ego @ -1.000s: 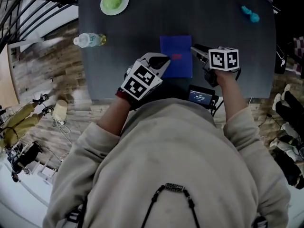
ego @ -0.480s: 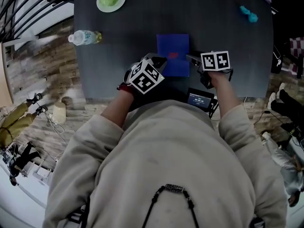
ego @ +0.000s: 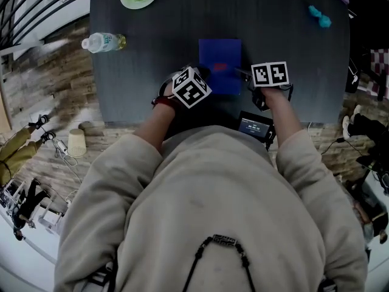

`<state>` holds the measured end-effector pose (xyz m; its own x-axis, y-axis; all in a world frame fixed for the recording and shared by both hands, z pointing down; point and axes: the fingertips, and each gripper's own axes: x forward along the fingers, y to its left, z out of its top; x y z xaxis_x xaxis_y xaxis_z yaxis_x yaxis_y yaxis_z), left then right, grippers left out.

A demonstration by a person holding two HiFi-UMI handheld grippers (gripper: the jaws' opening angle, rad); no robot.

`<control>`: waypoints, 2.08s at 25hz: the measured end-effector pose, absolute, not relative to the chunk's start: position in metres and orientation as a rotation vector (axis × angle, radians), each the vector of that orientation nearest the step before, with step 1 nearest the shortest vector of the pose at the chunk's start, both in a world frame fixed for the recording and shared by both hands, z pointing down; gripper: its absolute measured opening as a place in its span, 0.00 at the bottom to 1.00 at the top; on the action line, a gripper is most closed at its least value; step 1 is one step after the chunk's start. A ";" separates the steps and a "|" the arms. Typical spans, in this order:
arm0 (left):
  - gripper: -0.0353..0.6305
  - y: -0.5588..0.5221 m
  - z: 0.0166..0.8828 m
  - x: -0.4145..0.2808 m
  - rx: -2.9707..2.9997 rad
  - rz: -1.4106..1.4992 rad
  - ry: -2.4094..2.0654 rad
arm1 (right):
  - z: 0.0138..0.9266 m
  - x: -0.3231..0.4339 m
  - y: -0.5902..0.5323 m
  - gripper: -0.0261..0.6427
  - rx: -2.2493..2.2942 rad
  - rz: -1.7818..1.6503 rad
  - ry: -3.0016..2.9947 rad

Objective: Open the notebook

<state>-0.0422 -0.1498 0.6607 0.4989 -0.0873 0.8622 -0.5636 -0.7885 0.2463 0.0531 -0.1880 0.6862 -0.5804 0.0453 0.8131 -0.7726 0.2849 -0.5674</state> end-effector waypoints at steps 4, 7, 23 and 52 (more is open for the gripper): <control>0.06 -0.154 0.673 -0.047 2.194 1.282 -0.527 | 0.689 0.053 -0.188 0.31 0.645 1.375 -1.792; 0.06 -0.146 0.687 -0.050 2.191 1.372 -0.491 | 0.688 0.053 -0.187 0.31 0.653 1.367 -1.794; 0.06 -0.147 0.688 -0.045 2.167 1.453 -0.489 | 0.690 0.055 -0.188 0.31 0.687 1.262 -1.776; 0.06 -0.144 0.690 -0.050 2.163 1.501 -0.434 | 0.643 0.024 -0.193 0.31 0.599 1.392 -1.902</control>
<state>-0.0497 -0.1440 0.6903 0.3520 0.0069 0.9360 -0.5058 -0.8400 0.1964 0.0242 -0.1934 0.6432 -0.6516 0.0341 0.7578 -0.7120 0.3171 -0.6265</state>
